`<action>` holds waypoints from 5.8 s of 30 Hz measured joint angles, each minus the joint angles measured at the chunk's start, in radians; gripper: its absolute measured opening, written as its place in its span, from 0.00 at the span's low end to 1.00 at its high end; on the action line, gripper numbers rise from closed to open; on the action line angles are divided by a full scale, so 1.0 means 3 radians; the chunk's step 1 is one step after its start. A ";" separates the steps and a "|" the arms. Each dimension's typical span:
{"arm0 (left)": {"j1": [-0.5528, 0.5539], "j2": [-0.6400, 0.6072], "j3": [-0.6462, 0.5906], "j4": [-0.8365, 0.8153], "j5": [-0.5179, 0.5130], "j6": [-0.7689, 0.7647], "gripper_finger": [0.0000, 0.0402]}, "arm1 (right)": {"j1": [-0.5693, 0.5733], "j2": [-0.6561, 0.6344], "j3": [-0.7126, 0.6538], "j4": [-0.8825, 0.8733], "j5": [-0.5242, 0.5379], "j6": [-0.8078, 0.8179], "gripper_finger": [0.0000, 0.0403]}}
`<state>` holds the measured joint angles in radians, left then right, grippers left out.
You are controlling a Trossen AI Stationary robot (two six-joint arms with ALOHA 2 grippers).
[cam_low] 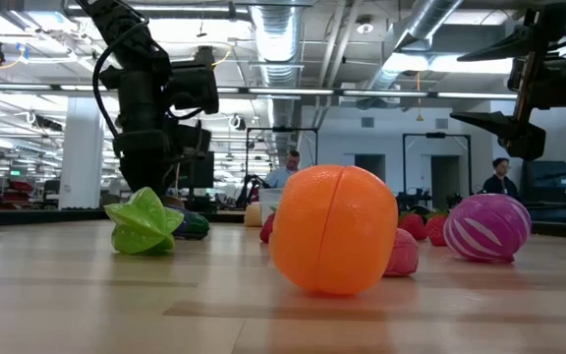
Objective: Pick and placing Produce into tupperware
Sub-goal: Put the brown kiwi into the transparent container
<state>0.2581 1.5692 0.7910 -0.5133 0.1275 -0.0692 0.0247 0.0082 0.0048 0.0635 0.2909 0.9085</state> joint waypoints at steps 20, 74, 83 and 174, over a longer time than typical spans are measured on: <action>0.0000 -0.0001 0.1092 0.0263 0.0086 0.0401 0.60 | 0.0000 -0.0001 0.0000 -0.0001 -0.0001 -0.0001 0.95; 0.0179 0.1268 0.2024 0.0352 -0.0043 0.0860 0.60 | -0.0002 0.0083 0.0001 -0.0020 0.0022 -0.0003 0.95; 0.0179 0.1268 0.2024 0.0347 -0.0066 0.0951 0.60 | -0.0002 0.0083 0.0001 -0.0019 0.0022 -0.0001 0.95; -0.0088 0.1537 0.2519 -0.0547 -0.0117 0.1390 0.70 | 0.0005 0.0081 0.0001 -0.0014 0.0019 0.0003 0.95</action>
<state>0.2317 2.0304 1.5467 -0.6773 0.0925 0.3477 0.0261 0.0326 0.0051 0.0593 0.2966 0.9092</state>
